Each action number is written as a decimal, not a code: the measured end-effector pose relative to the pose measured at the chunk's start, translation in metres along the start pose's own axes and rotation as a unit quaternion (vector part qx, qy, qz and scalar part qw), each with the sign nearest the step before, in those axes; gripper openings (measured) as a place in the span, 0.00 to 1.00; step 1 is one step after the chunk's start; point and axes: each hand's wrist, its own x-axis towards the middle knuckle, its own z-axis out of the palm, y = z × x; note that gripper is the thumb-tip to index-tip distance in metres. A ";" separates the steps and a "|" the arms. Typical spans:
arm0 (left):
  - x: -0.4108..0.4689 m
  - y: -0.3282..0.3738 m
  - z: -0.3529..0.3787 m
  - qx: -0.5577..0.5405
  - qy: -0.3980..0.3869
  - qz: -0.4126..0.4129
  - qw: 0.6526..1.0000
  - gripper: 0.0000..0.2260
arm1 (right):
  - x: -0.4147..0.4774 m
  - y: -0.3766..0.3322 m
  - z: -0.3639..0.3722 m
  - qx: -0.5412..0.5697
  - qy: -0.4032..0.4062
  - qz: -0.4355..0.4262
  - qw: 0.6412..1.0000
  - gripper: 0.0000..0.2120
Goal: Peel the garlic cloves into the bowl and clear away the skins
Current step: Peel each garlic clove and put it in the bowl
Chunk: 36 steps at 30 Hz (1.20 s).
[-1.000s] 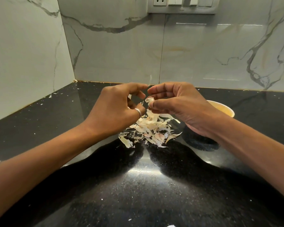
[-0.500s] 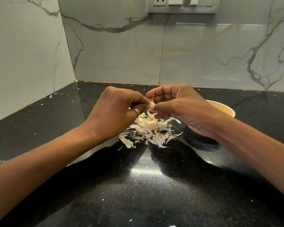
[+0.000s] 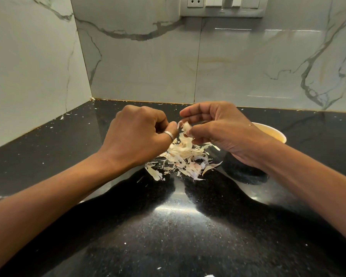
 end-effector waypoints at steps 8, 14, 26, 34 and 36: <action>0.001 -0.003 0.000 -0.026 -0.030 0.065 0.997 0.16 | -0.001 -0.001 0.000 -0.004 -0.007 -0.009 1.000 0.16; 0.000 -0.006 0.003 -0.025 -0.030 0.102 0.994 0.14 | -0.003 -0.002 0.001 -0.003 -0.025 -0.012 1.000 0.17; 0.001 -0.005 0.001 -0.008 -0.018 0.051 0.998 0.08 | 0.001 0.001 -0.002 -0.001 -0.001 0.001 1.000 0.17; 0.001 -0.005 0.000 -0.015 -0.018 0.075 0.997 0.17 | 0.001 0.001 -0.001 -0.009 -0.006 -0.003 1.000 0.18; 0.000 -0.003 0.000 -0.019 -0.037 0.099 0.994 0.20 | 0.000 0.000 -0.002 -0.007 -0.012 -0.008 1.000 0.16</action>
